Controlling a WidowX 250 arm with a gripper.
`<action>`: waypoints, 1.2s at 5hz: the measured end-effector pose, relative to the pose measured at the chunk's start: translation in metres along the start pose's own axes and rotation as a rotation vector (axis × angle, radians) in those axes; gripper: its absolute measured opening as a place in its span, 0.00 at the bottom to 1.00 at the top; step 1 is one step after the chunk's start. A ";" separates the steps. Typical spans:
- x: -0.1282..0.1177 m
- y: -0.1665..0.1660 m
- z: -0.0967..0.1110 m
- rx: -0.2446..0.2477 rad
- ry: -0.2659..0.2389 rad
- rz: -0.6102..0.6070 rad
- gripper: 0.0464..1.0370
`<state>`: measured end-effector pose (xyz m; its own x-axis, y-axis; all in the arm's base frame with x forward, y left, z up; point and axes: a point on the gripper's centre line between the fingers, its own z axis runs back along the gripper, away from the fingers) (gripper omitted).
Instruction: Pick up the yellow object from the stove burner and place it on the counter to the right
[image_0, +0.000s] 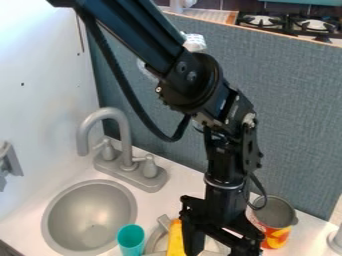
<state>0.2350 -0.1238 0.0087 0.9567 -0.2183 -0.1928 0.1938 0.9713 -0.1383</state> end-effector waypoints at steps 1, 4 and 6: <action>-0.004 0.002 -0.009 0.007 0.028 -0.001 0.96; 0.004 0.090 -0.009 -0.090 -0.139 0.313 0.96; 0.021 0.116 -0.035 -0.121 -0.143 0.424 0.96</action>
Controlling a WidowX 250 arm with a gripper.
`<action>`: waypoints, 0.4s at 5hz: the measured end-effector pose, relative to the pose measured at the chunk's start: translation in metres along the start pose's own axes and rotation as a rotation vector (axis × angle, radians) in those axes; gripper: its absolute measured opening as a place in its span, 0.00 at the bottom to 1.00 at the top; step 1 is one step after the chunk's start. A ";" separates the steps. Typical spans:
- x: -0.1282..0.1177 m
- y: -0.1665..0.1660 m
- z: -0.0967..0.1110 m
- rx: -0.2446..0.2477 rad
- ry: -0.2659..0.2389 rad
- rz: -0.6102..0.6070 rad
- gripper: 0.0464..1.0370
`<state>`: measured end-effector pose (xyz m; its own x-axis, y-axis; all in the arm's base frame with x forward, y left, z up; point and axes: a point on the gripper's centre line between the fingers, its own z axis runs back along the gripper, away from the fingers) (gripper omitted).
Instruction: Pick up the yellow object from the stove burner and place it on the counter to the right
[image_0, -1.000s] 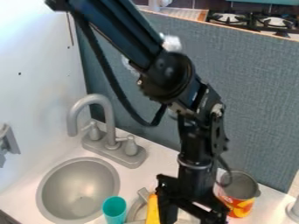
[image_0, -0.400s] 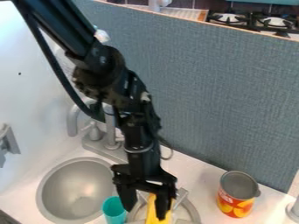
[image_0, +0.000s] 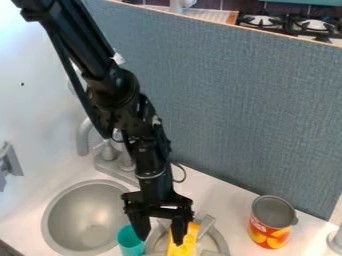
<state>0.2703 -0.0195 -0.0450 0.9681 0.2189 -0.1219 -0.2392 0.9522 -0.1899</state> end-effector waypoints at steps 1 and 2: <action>0.008 0.002 -0.013 -0.010 0.020 -0.019 0.96; 0.018 0.003 -0.026 -0.015 0.024 -0.040 0.96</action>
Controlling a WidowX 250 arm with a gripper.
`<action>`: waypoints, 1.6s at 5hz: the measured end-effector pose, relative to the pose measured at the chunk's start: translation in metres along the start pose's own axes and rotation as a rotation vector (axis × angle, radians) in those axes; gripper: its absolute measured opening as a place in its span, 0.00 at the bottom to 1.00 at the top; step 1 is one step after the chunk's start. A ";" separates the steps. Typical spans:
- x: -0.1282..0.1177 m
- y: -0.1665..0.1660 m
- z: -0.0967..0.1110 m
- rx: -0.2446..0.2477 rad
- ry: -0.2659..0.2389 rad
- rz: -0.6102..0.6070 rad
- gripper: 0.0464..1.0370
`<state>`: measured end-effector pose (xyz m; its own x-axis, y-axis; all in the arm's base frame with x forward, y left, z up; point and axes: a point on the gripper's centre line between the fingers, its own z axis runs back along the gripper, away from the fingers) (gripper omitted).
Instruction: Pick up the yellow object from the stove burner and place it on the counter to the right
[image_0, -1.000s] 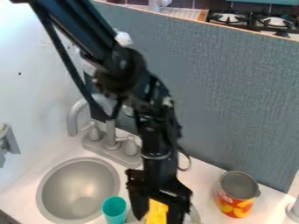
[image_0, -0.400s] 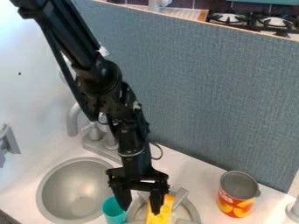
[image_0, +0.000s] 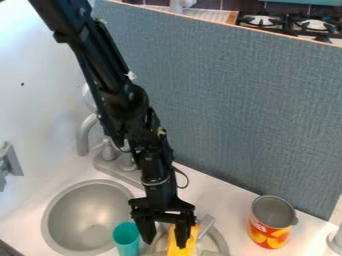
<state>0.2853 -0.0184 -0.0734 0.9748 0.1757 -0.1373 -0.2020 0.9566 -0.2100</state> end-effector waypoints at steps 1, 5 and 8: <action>0.008 0.004 -0.008 -0.019 0.017 -0.021 0.96; 0.006 -0.003 -0.007 -0.053 -0.010 -0.030 0.51; -0.007 -0.037 0.008 -0.037 -0.058 -0.095 0.50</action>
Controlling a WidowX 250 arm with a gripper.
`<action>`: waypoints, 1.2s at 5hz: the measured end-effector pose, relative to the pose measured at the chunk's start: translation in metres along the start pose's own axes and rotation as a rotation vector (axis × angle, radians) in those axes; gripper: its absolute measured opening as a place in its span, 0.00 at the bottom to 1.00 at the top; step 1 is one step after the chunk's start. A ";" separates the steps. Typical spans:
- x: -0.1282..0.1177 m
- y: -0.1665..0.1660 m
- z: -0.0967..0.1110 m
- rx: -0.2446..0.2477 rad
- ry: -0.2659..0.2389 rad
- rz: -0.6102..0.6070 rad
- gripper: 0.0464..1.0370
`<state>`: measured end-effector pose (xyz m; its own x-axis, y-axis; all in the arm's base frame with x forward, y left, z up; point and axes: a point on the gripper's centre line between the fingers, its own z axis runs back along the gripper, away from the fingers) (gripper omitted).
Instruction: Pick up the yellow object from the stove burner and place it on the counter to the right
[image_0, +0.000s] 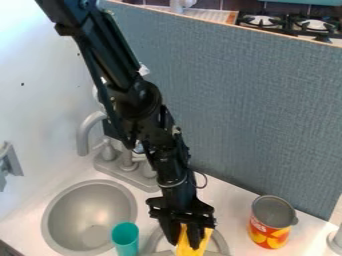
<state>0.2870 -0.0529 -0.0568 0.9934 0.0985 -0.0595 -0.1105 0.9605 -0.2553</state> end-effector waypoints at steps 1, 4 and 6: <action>-0.013 -0.025 0.021 0.160 0.079 0.021 0.50; -0.025 -0.137 -0.022 0.424 0.250 -0.292 0.50; -0.029 -0.150 -0.043 0.472 0.280 -0.331 0.50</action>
<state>0.2739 -0.2108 -0.0584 0.9194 -0.2330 -0.3168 0.2899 0.9459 0.1456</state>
